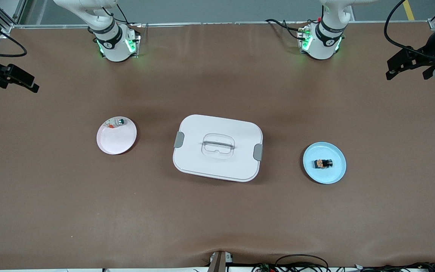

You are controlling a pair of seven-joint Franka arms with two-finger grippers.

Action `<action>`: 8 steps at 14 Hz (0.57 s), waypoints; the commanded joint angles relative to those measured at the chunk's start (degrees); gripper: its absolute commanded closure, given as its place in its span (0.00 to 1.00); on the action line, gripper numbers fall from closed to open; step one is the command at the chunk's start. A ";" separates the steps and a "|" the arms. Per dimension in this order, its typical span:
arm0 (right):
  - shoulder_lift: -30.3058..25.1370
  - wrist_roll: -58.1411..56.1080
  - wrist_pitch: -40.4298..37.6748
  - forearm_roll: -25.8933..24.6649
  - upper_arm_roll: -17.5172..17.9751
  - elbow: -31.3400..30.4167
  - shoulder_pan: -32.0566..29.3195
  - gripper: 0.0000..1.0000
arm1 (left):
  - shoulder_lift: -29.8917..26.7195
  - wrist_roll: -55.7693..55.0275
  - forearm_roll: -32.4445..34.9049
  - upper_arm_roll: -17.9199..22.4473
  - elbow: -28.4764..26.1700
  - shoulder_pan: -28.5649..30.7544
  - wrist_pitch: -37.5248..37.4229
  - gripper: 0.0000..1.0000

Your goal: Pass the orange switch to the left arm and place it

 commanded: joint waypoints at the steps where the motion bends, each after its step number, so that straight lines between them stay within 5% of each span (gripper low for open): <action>1: -1.56 0.25 0.43 0.96 0.26 -1.65 -0.75 0.00 | -0.74 0.38 -0.85 0.17 0.46 0.30 -0.82 0.00; 8: -1.47 -1.15 -0.09 0.43 0.35 -0.06 -0.84 0.00 | -0.21 -0.24 -0.32 0.17 0.47 0.13 -0.82 0.00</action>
